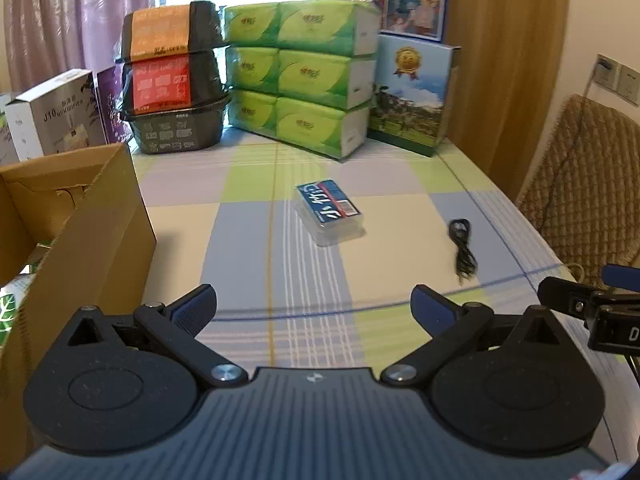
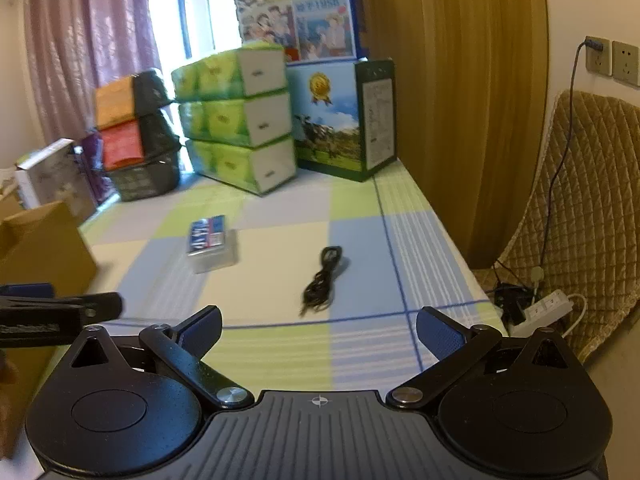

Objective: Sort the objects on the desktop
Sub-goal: 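Move both tools back toward the toothpick box and black cable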

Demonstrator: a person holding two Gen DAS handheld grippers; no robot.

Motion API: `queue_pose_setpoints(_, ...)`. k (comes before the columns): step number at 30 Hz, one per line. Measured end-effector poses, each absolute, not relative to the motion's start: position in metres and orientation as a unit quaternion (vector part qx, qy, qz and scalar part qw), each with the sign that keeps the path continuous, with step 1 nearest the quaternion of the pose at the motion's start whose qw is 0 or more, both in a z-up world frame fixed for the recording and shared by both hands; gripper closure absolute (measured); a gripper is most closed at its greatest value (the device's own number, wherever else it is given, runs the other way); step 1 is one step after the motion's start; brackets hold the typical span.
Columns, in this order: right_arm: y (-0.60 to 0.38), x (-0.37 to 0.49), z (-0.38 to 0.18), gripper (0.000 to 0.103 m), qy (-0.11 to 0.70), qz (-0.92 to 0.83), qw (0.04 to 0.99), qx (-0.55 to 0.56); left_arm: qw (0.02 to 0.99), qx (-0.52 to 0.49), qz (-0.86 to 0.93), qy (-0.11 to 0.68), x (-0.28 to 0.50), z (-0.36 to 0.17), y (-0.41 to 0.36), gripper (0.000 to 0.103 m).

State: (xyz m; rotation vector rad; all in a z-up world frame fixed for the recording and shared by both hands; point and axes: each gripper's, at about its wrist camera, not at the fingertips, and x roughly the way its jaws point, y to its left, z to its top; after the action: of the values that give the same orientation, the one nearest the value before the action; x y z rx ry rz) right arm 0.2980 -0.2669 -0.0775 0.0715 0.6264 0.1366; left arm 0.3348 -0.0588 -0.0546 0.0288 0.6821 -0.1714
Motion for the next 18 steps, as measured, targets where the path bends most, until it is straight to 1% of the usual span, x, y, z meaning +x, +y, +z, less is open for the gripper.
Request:
queue_pose_setpoints(7,-0.269,0.337,-0.1,0.003,0.304,0.06,0.95,0.04,0.935,0.003,-0.088,0.344,0.362,-0.07,-0.063,0.001)
queue_pose_setpoints(10,-0.265,0.349,-0.106,0.006,0.3,0.057,0.951,0.04,0.938,0.006,-0.087,0.336,0.374,-0.068,-0.064,0.001)
queue_pose_setpoints(12,-0.263,0.359,-0.111,0.012,0.304,0.059,0.95,0.046,0.94,0.0,-0.088,0.331,0.382,-0.068,-0.063,0.002)
queue_pose_setpoints(16,-0.257,0.375,-0.121,0.019,0.307,0.067,0.948,0.045,0.938,-0.015,-0.082,0.338,0.394,-0.073,-0.058,0.002)
queue_pose_setpoints(18,-0.254,0.383,-0.128,0.026,0.311,0.071,0.947,0.044,0.937,-0.01,-0.081,0.34,0.399,-0.077,-0.059,0.001)
